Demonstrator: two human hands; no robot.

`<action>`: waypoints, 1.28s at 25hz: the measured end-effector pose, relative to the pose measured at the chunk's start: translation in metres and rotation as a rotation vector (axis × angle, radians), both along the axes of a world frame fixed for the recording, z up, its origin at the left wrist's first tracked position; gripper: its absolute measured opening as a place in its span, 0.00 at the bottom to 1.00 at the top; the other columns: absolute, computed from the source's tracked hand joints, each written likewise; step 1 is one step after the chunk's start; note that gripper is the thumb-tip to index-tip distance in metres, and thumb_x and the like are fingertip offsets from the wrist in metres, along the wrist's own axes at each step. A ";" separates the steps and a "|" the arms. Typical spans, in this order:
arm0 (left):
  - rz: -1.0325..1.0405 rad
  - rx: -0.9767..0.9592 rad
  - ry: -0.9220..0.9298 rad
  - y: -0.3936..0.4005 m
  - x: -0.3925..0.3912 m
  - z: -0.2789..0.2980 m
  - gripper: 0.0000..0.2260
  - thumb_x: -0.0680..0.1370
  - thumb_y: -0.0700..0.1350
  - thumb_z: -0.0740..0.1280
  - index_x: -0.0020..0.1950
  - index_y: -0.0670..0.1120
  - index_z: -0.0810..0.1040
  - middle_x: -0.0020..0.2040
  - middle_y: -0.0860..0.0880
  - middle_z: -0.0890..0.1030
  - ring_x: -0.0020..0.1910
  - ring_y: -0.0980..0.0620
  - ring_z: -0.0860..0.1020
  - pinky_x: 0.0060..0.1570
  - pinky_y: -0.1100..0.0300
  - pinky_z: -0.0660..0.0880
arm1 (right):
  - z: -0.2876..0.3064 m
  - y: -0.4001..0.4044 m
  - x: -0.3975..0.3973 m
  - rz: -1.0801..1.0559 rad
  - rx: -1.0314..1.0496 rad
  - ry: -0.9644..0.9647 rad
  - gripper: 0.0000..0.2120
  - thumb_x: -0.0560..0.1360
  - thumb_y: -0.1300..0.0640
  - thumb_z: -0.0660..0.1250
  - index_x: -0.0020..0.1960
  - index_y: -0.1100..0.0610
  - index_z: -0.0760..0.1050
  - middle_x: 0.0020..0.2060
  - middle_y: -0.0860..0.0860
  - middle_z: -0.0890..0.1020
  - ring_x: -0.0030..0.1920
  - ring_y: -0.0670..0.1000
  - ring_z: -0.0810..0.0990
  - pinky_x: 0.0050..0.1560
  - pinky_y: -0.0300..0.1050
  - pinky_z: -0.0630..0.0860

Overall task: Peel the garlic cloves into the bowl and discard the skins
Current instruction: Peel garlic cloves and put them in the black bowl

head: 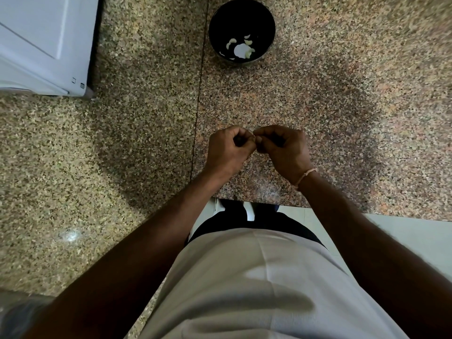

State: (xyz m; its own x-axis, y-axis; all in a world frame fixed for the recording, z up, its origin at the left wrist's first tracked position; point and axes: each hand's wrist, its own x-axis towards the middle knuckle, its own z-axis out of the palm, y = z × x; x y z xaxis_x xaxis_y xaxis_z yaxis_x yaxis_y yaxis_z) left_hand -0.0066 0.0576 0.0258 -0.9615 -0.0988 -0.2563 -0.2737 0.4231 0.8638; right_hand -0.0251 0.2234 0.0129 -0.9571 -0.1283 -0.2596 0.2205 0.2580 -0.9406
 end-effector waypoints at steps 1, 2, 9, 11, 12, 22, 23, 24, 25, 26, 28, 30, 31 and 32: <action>0.001 -0.002 -0.009 0.000 0.000 0.001 0.05 0.78 0.45 0.76 0.47 0.43 0.84 0.39 0.50 0.86 0.38 0.50 0.84 0.39 0.55 0.83 | 0.000 0.000 0.000 -0.012 -0.038 -0.018 0.08 0.76 0.62 0.75 0.53 0.52 0.86 0.43 0.50 0.88 0.45 0.51 0.88 0.48 0.51 0.86; 0.003 0.001 -0.014 0.000 -0.001 0.001 0.05 0.78 0.44 0.75 0.47 0.43 0.84 0.40 0.49 0.86 0.39 0.48 0.85 0.40 0.54 0.84 | 0.001 0.000 0.001 -0.024 -0.080 -0.042 0.08 0.76 0.63 0.75 0.53 0.53 0.85 0.44 0.50 0.89 0.46 0.52 0.88 0.49 0.51 0.86; 0.010 0.081 -0.011 0.000 0.002 0.001 0.02 0.79 0.39 0.73 0.48 0.41 0.83 0.41 0.45 0.85 0.39 0.49 0.84 0.41 0.54 0.84 | 0.006 0.001 0.004 -0.039 -0.150 -0.050 0.11 0.74 0.68 0.76 0.56 0.61 0.85 0.44 0.50 0.89 0.47 0.50 0.88 0.47 0.41 0.84; 0.014 0.099 -0.006 0.001 0.004 0.001 0.02 0.79 0.40 0.73 0.48 0.41 0.83 0.41 0.45 0.85 0.38 0.51 0.83 0.39 0.54 0.84 | 0.006 0.001 0.004 -0.035 -0.149 -0.046 0.11 0.75 0.67 0.75 0.56 0.60 0.85 0.44 0.50 0.89 0.46 0.50 0.88 0.48 0.43 0.84; 0.019 0.108 -0.005 0.001 0.005 0.001 0.02 0.79 0.39 0.73 0.48 0.41 0.83 0.41 0.45 0.85 0.37 0.51 0.82 0.38 0.53 0.83 | 0.006 0.001 0.004 -0.029 -0.145 -0.043 0.11 0.75 0.67 0.75 0.56 0.59 0.85 0.44 0.50 0.89 0.46 0.51 0.88 0.48 0.44 0.84; 0.049 0.215 -0.014 -0.002 0.014 0.007 0.05 0.80 0.40 0.73 0.51 0.37 0.84 0.41 0.41 0.86 0.40 0.41 0.85 0.45 0.40 0.85 | 0.003 0.001 0.008 -0.051 -0.209 -0.083 0.10 0.75 0.67 0.75 0.55 0.60 0.85 0.45 0.53 0.89 0.46 0.54 0.88 0.49 0.47 0.85; 0.049 0.213 -0.017 -0.002 0.015 0.007 0.05 0.79 0.40 0.74 0.50 0.37 0.84 0.42 0.40 0.86 0.42 0.38 0.85 0.46 0.40 0.84 | 0.003 0.002 0.008 -0.048 -0.204 -0.079 0.10 0.75 0.67 0.75 0.56 0.60 0.85 0.45 0.53 0.89 0.46 0.53 0.88 0.49 0.46 0.85; 0.050 0.203 -0.021 -0.002 0.015 0.008 0.05 0.79 0.40 0.74 0.50 0.37 0.84 0.42 0.40 0.86 0.43 0.36 0.85 0.46 0.40 0.84 | 0.003 0.002 0.009 -0.037 -0.184 -0.061 0.10 0.75 0.67 0.75 0.56 0.61 0.85 0.45 0.53 0.89 0.46 0.53 0.88 0.48 0.46 0.85; 0.049 0.184 -0.022 -0.002 0.014 0.008 0.05 0.78 0.39 0.75 0.50 0.37 0.84 0.42 0.40 0.86 0.44 0.36 0.85 0.46 0.41 0.85 | 0.003 0.003 0.009 -0.019 -0.150 -0.033 0.10 0.75 0.67 0.75 0.56 0.60 0.85 0.45 0.52 0.89 0.46 0.52 0.88 0.49 0.47 0.85; 0.043 0.161 -0.018 -0.001 0.014 0.008 0.05 0.78 0.39 0.75 0.49 0.38 0.85 0.42 0.41 0.86 0.43 0.37 0.85 0.45 0.43 0.85 | 0.003 0.003 0.009 0.001 -0.112 -0.005 0.11 0.75 0.67 0.76 0.56 0.59 0.86 0.45 0.51 0.89 0.46 0.51 0.88 0.49 0.48 0.85; 0.021 0.123 0.000 -0.002 0.014 0.007 0.03 0.77 0.38 0.75 0.48 0.39 0.85 0.41 0.43 0.86 0.40 0.41 0.85 0.42 0.46 0.85 | 0.004 0.004 0.010 0.027 -0.044 0.033 0.11 0.75 0.65 0.76 0.56 0.55 0.86 0.45 0.50 0.89 0.45 0.50 0.88 0.49 0.50 0.86; 0.004 0.094 0.015 -0.003 0.014 0.007 0.02 0.76 0.38 0.76 0.47 0.41 0.85 0.40 0.45 0.86 0.38 0.45 0.85 0.40 0.49 0.85 | 0.005 0.004 0.010 0.030 -0.020 0.043 0.12 0.75 0.64 0.76 0.56 0.54 0.86 0.45 0.50 0.88 0.44 0.50 0.88 0.49 0.51 0.86; 0.001 0.084 0.018 -0.003 0.013 0.006 0.02 0.76 0.39 0.76 0.47 0.41 0.86 0.39 0.46 0.86 0.38 0.45 0.85 0.40 0.50 0.85 | 0.005 0.004 0.010 0.029 -0.021 0.043 0.12 0.75 0.65 0.76 0.56 0.54 0.86 0.45 0.50 0.88 0.45 0.50 0.88 0.49 0.52 0.86; 0.001 0.076 0.020 -0.003 0.013 0.006 0.02 0.76 0.39 0.76 0.47 0.42 0.86 0.39 0.47 0.86 0.38 0.45 0.85 0.40 0.50 0.85 | 0.004 0.003 0.009 0.026 -0.024 0.042 0.11 0.75 0.65 0.76 0.56 0.55 0.86 0.45 0.50 0.88 0.45 0.50 0.88 0.49 0.53 0.86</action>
State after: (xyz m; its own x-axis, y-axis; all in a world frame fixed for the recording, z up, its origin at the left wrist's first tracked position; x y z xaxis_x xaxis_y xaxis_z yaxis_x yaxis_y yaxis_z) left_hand 0.0062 0.0544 0.0315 -0.9666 -0.0804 -0.2434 -0.2560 0.3559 0.8988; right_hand -0.0157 0.2268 0.0174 -0.9633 -0.1594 -0.2161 0.1744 0.2404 -0.9549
